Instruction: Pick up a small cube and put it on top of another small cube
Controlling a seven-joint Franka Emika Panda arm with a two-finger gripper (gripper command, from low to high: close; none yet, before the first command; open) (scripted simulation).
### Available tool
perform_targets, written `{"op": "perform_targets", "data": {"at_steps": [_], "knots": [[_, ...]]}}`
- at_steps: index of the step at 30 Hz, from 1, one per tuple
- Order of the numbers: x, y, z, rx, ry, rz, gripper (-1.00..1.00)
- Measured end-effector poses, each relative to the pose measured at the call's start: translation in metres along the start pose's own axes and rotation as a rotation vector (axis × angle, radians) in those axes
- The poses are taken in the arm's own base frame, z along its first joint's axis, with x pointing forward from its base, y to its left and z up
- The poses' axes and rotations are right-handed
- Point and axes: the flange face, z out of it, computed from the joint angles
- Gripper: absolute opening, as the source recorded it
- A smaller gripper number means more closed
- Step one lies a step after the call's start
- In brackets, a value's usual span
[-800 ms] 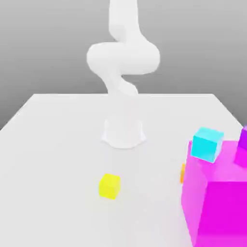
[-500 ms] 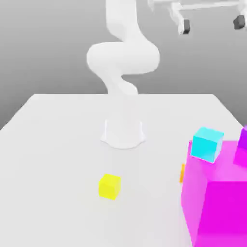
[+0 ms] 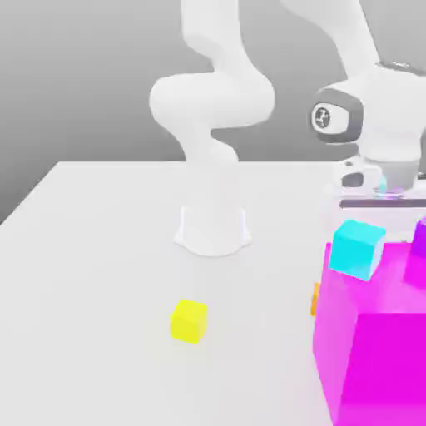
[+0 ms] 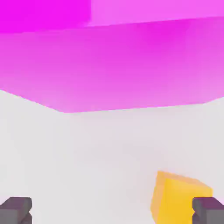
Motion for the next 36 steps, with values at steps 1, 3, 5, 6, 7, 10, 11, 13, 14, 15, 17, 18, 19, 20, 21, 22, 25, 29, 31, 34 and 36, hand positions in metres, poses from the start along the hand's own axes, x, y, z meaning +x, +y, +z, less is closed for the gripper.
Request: {"op": "perform_targets", "data": {"at_steps": [1, 3, 5, 6, 7, 10, 11, 13, 14, 15, 17, 18, 19, 20, 21, 22, 25, 29, 31, 34, 36], "knots": [[0.013, 0.008, 0.01, -0.01, -0.008, 0.053, 0.0], [0.025, 0.012, 0.025, -0.017, -0.012, 0.102, 0.0], [0.025, 0.012, 0.04, -0.017, -0.017, 0.107, 0.0], [0.024, 0.012, 0.048, -0.018, -0.018, 0.105, 0.0], [0.023, 0.013, 0.056, -0.018, -0.019, 0.104, 0.0], [0.022, 0.016, 0.08, -0.02, -0.018, 0.104, -1.0], [0.022, 0.016, 0.08, -0.02, -0.018, 0.104, -1.0], [0.022, 0.016, 0.08, -0.019, -0.019, 0.104, -1.0], [0.022, 0.016, 0.079, -0.019, -0.019, 0.104, -1.0], [0.022, 0.016, 0.079, -0.018, -0.019, 0.104, -1.0], [0.023, 0.016, 0.081, -0.018, -0.017, 0.104, -1.0], [0.023, 0.016, 0.076, -0.018, -0.018, 0.103, -1.0], [0.023, 0.015, 0.069, -0.017, -0.018, 0.103, -1.0], [0.023, 0.014, 0.062, -0.017, -0.019, 0.103, -1.0], [0.023, 0.013, 0.054, -0.017, -0.018, 0.102, -1.0], [0.023, 0.013, 0.047, -0.017, -0.017, 0.103, -1.0], [0.02, 0.015, 0.024, -0.018, -0.013, 0.09, -1.0], [-0.006, -0.031, -0.018, 0.12, -0.042, -0.059, -1.0], [-0.027, -0.054, -0.04, 0.18, -0.051, -0.161, -1.0], [-0.061, -0.084, -0.076, 0.258, -0.061, -0.316, -1.0], [-0.085, -0.1, -0.101, 0.309, -0.067, -0.42, -1.0]]}}
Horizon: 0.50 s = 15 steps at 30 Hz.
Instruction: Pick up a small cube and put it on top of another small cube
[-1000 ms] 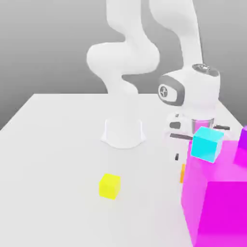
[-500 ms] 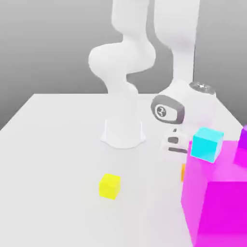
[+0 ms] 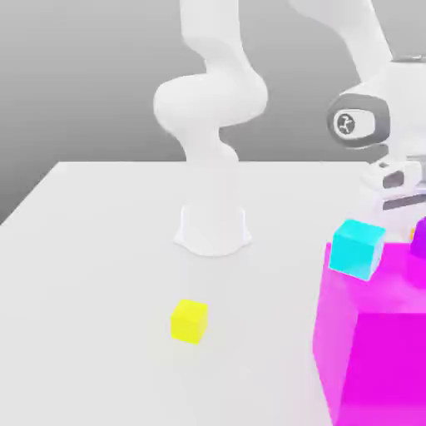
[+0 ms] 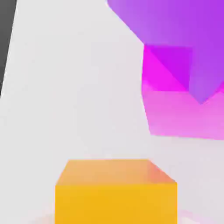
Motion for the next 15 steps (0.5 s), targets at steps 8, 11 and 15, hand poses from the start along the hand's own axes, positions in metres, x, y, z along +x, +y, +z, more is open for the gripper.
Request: {"op": "perform_targets", "data": {"at_steps": [8, 11, 15], "knots": [[0.036, -0.058, -0.069, -0.019, 0.011, -0.189, -1.0], [0.058, -0.067, -0.097, -0.058, 0.013, -0.239, -1.0], [0.114, -0.045, -0.124, -0.155, 0.013, -0.185, -1.0]]}}
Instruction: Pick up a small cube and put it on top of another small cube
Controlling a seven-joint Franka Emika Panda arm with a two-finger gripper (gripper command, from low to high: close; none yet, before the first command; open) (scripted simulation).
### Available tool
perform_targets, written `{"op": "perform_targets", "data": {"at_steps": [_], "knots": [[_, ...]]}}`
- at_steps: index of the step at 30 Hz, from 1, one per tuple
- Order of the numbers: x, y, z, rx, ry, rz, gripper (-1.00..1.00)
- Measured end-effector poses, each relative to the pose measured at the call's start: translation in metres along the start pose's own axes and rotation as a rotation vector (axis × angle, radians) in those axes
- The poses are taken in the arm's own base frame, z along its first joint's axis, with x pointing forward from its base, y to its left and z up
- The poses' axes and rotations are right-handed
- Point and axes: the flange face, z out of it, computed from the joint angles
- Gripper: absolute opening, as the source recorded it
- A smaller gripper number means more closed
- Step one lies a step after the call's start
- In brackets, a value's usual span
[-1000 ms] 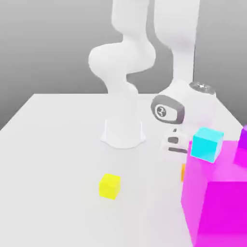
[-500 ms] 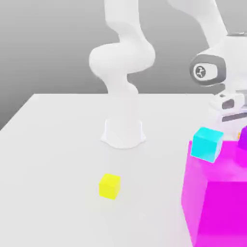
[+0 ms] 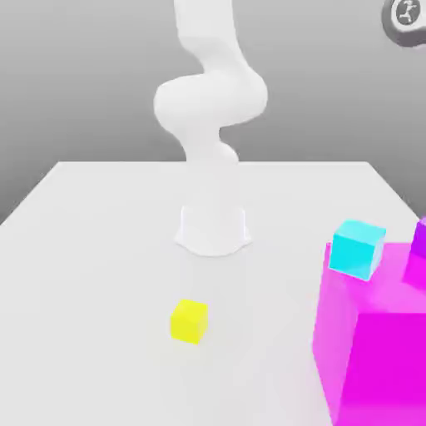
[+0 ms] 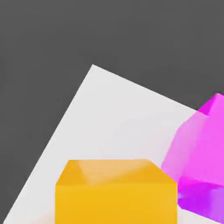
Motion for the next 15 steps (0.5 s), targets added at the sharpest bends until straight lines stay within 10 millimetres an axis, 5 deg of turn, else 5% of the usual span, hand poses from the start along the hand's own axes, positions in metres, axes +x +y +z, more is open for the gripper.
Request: {"op": "perform_targets", "data": {"at_steps": [5, 9, 10, 15], "knots": [[0.06, 0.072, -0.023, -0.131, -0.049, 0.137, -1.0], [0.071, 0.102, 0.021, -0.162, -0.066, 0.191, -1.0], [0.07, 0.105, 0.033, -0.163, -0.067, 0.193, 1.0], [0.07, 0.105, 0.033, -0.163, -0.067, 0.193, 1.0]]}}
